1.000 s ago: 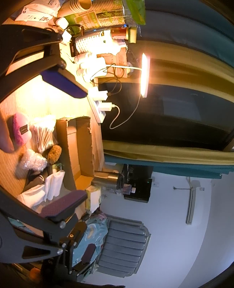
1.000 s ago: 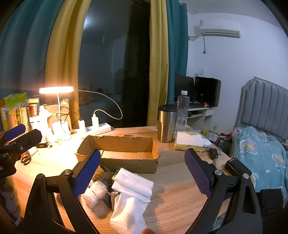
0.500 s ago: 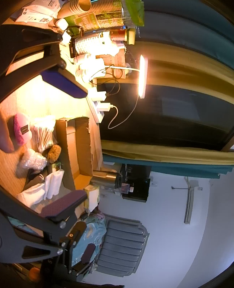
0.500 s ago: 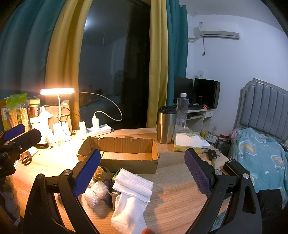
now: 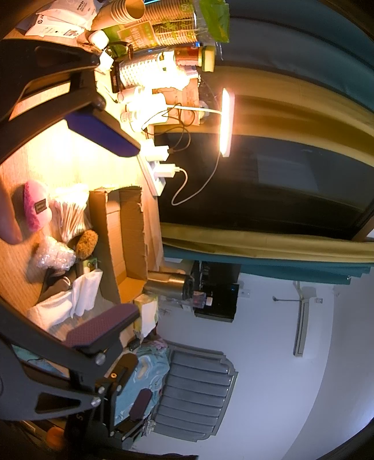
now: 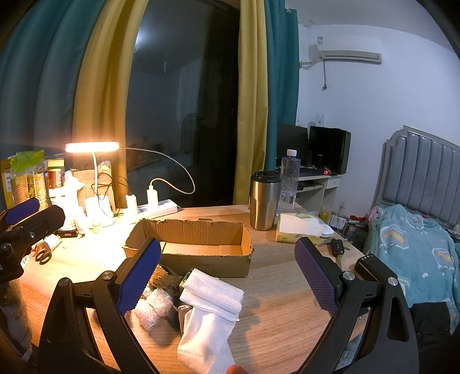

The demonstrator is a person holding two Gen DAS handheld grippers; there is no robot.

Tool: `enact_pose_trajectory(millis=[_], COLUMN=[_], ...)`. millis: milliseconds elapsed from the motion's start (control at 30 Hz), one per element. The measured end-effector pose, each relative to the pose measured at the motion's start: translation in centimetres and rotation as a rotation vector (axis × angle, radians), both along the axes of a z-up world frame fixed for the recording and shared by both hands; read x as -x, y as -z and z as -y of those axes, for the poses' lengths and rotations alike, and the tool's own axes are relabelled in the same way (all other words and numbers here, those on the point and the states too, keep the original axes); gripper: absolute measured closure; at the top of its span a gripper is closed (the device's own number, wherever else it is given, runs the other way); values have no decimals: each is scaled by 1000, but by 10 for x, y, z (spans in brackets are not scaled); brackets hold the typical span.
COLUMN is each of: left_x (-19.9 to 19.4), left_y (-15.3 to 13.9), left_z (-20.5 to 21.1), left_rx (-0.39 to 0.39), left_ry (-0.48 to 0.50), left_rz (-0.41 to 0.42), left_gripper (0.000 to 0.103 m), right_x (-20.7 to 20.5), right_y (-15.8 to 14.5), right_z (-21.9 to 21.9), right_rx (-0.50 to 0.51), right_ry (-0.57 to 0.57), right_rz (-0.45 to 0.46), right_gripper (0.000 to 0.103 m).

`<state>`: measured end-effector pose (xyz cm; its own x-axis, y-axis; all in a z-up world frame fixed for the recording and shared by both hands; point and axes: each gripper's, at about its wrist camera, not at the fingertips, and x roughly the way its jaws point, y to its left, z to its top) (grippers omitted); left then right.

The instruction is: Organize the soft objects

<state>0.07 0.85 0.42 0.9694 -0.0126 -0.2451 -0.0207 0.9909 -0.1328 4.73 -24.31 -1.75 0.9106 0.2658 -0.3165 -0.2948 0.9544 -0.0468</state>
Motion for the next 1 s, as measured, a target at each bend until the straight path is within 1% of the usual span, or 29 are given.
enact_pose_trajectory(millis=[433,600,767,833,1000], left_x=[-1,-4,-9,-16,-33], left_y=[1,4,9,13,31], left_z=[0,-1,-3,-3,0], left_rx=[-3,10,14,2,-12], left_ry=[-2,10,-12,-30,-16], left_rz=[-3,-48,-80,-99,-186], left_gripper=[0,0,0,0,0], right_x=[3,4,3,1,-10], right_y=[-2,-2,-2,0,9], right_z=[3,5,8,9,7], right_rx=[3,2,1,1,2], right_ry=[3,6,8,9,10], right_rz=[-2,-4,-12,-19,-55], right_gripper=[7,7,7,7,7])
